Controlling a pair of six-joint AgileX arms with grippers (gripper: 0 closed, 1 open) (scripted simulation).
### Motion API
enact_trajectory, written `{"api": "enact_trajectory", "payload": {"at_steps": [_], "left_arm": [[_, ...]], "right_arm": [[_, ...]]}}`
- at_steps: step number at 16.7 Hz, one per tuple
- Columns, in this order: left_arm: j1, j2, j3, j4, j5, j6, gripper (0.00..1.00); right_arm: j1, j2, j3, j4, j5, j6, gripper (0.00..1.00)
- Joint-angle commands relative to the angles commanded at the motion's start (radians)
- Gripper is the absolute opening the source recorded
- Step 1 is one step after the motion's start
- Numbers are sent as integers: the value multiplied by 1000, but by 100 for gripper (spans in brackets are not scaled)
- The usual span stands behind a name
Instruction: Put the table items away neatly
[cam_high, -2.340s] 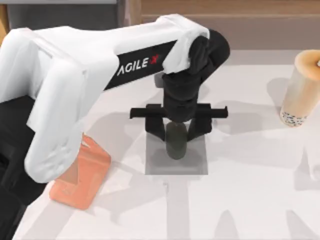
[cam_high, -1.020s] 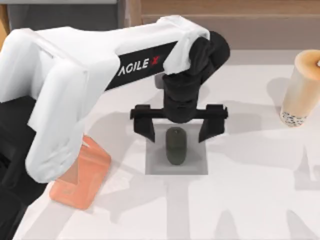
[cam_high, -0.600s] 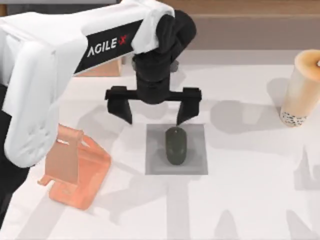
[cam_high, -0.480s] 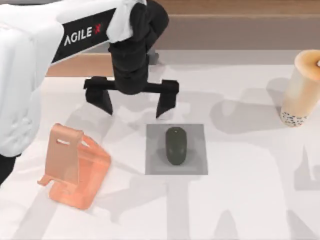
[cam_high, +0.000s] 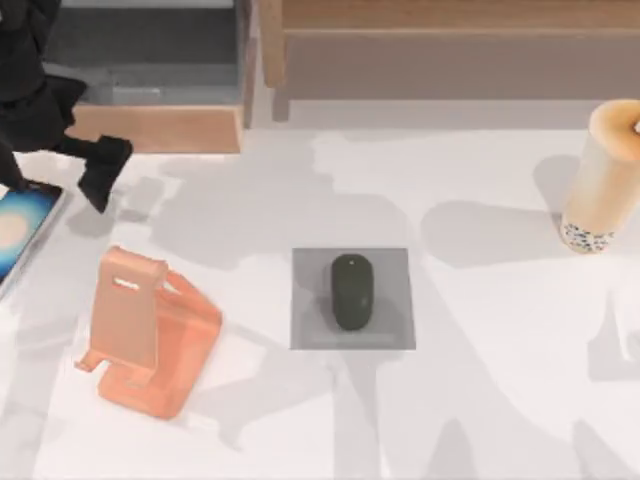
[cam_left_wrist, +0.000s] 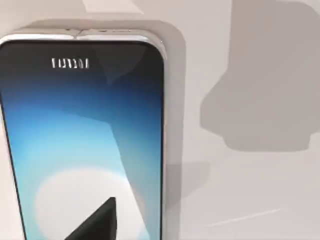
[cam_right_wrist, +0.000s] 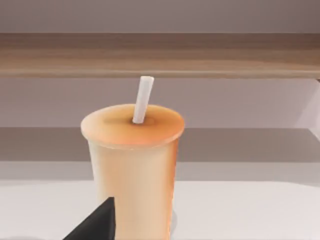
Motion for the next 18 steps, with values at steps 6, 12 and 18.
{"api": "enact_trajectory", "payload": {"at_steps": [6, 12, 18], "left_arm": [[152, -40, -29, -3, 4, 163, 100], [150, -24, -53, 36, 4, 161, 100], [153, 33, -173, 215, 5, 165, 100]], "right_arm": [[0, 0, 0, 0, 0, 0, 100], [0, 0, 0, 0, 0, 0, 100], [0, 0, 0, 0, 0, 0, 100]]}}
